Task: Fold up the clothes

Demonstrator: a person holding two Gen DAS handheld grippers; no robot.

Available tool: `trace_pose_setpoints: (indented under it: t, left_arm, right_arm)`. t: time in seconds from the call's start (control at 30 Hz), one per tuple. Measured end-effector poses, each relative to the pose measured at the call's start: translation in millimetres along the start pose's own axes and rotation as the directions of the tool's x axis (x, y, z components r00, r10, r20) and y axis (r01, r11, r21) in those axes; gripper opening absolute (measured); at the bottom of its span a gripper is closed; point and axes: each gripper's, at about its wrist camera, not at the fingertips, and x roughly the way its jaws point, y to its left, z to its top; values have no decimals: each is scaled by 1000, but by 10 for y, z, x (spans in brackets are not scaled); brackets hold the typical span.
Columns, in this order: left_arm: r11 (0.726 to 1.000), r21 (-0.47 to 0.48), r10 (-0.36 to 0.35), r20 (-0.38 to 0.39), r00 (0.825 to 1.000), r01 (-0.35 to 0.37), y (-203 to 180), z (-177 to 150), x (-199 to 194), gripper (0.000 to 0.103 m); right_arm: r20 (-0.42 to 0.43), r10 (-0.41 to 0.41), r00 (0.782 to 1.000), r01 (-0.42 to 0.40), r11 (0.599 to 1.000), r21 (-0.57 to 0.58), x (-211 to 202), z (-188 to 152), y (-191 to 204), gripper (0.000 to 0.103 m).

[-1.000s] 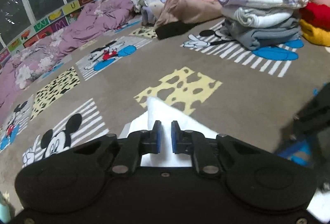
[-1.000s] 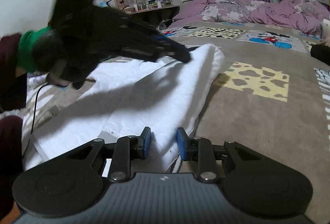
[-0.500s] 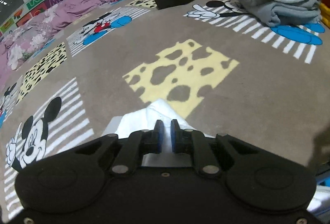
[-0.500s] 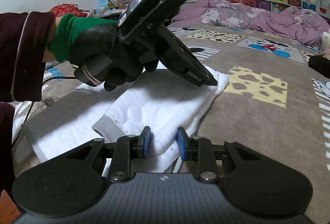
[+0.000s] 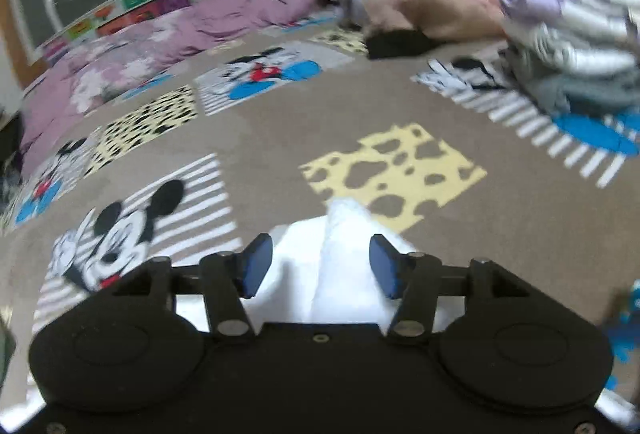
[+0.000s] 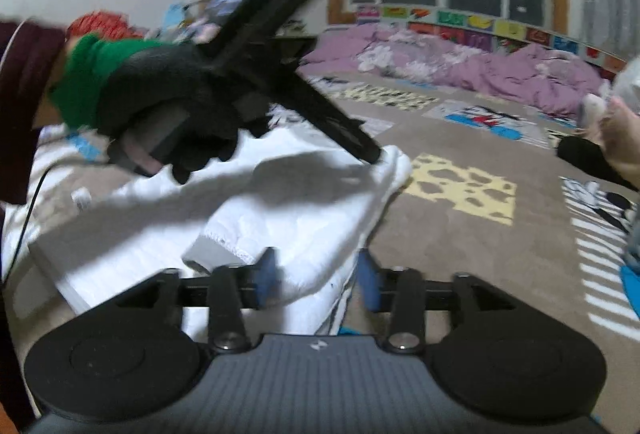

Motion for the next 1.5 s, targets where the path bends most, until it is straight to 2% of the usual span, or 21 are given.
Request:
trace_pose_setpoints:
  t: [0.1,0.2,0.3,0.4,0.43,0.5,0.6,0.73,0.8,0.9,0.97,1.0,1.07,1.1,1.17,1.23,1.27,1.33,1.4,1.43,1.5]
  left_arm:
    - [993,-120,5,32,999,-1,259,-131,-311,53]
    - [969,-246,21,49,999,-8,539,-331,-617,54]
    - [920,-390,58,56,997,-31,828,-614,-890,57]
    - [852,-521,100,56,993,-57,1086,-917,-1115,59]
    - [825,-561,115,54,992,-65,1164,-1023,-1179,59]
    - [766,-637,144,48,988,-81,1321,-1233,-1307,59]
    - [661,-745,185,40,982,-94,1550,-1559,-1488,59]
    - [496,-865,194,27,981,-74,1825,-1929,-1531,59]
    - [430,-898,199,-1,980,-88,1951,-2050,-1502,59]
    - [329,-943,188,10,982,-53,2146,-2196,-1443,59]
    - [281,-959,185,29,982,-24,2252,-2237,-1395,59]
    - [273,-962,188,33,982,-20,2284,-2240,-1372,59]
    - [276,-961,200,32,979,-25,2324,-2225,-1327,57]
    - [278,-960,206,31,978,-28,2344,-2217,-1305,52]
    - [282,-959,218,32,975,-32,2353,-2199,-1280,49]
    - [285,-958,227,29,973,-38,2355,-2196,-1255,34]
    - [281,-959,232,29,972,-39,2365,-2208,-1251,33]
    - [267,-963,243,32,969,-36,2385,-2234,-1262,14]
    - [254,-967,254,35,967,-32,2405,-2260,-1273,11]
    - [266,-964,261,46,964,-26,2393,-2242,-1288,10]
    - [319,-948,272,84,959,-7,2338,-2159,-1329,10]
  right_arm:
    - [24,-4,1000,2,997,82,-131,9,-44,55]
    - [48,-10,999,2,987,164,-262,17,-87,55]
    - [71,-18,997,1,970,244,-392,26,-131,63]
    - [85,-9,996,-19,948,317,-469,21,-106,69]
    - [89,-2,996,-29,940,340,-483,17,-84,71]
    - [96,12,995,-49,922,384,-511,8,-39,81]
    - [104,35,994,-79,888,453,-534,-14,31,90]
    - [98,71,993,-112,840,530,-478,-70,155,91]
    - [93,79,993,-117,828,549,-421,-69,214,91]
    - [80,94,992,-123,828,547,-321,0,303,91]
    - [68,104,992,-124,842,525,-244,81,378,91]
    - [63,117,991,-132,850,510,-199,129,418,91]
    - [51,155,987,-160,861,483,-109,220,485,91]
    - [43,161,986,-163,871,464,-64,264,523,91]
    - [26,169,985,-165,890,424,24,350,600,91]
    - [-1,158,987,-147,917,370,138,437,690,90]
    - [-14,155,988,-141,927,347,190,470,730,88]
    - [-35,165,986,-147,942,302,296,542,824,85]
    - [-54,185,981,-164,951,262,396,625,914,74]
    - [-62,194,979,-174,955,241,444,672,961,72]
    - [-56,209,976,-192,955,226,523,775,1012,70]
